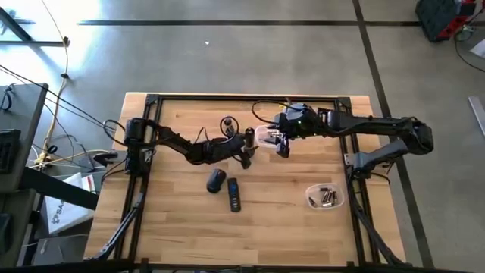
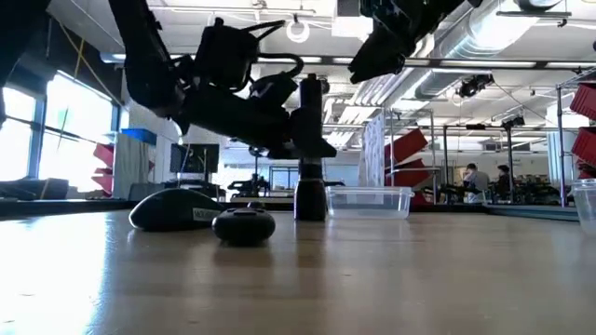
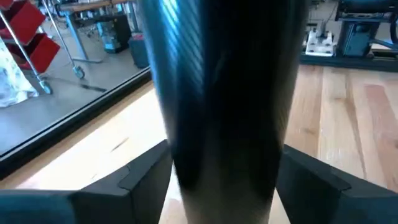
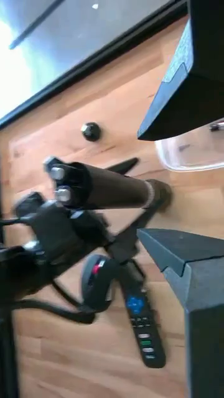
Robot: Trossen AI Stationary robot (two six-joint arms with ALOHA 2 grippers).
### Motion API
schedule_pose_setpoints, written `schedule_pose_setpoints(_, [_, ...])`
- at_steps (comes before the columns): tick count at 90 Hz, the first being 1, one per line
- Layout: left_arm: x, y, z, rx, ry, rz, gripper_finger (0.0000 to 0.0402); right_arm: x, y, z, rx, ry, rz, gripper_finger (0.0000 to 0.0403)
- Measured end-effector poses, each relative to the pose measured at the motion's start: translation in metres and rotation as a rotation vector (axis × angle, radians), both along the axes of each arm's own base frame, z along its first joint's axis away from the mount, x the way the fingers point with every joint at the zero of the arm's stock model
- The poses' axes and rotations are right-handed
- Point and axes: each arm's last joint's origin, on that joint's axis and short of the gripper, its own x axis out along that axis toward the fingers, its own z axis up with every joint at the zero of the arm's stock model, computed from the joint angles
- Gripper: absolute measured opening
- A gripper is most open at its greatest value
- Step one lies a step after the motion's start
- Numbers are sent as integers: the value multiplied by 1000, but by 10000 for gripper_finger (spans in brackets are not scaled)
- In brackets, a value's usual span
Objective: Insert battery
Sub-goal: Close the flashlight battery compartment
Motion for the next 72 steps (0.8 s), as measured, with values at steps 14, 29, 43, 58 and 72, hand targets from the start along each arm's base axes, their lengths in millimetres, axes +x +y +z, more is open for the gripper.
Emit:
schedule_pose_setpoints(14, [-7,-5,5,-23,7,-18,157,-1,0,-1,-10,19,11,211])
schedule_pose_setpoints(29, [-27,-8,8,-73,0,-42,132,1,0,-5,-44,44,45,211])
schedule_pose_setpoints(43, [-64,-11,13,-120,-14,-43,132,17,-6,-14,-59,9,45,211])
schedule_pose_setpoints(58, [-110,-15,11,-155,4,-36,132,41,-25,-33,-95,-32,56,211])
schedule_pose_setpoints(72, [-146,-17,8,-161,18,-34,132,75,-54,-51,-58,-12,83,201])
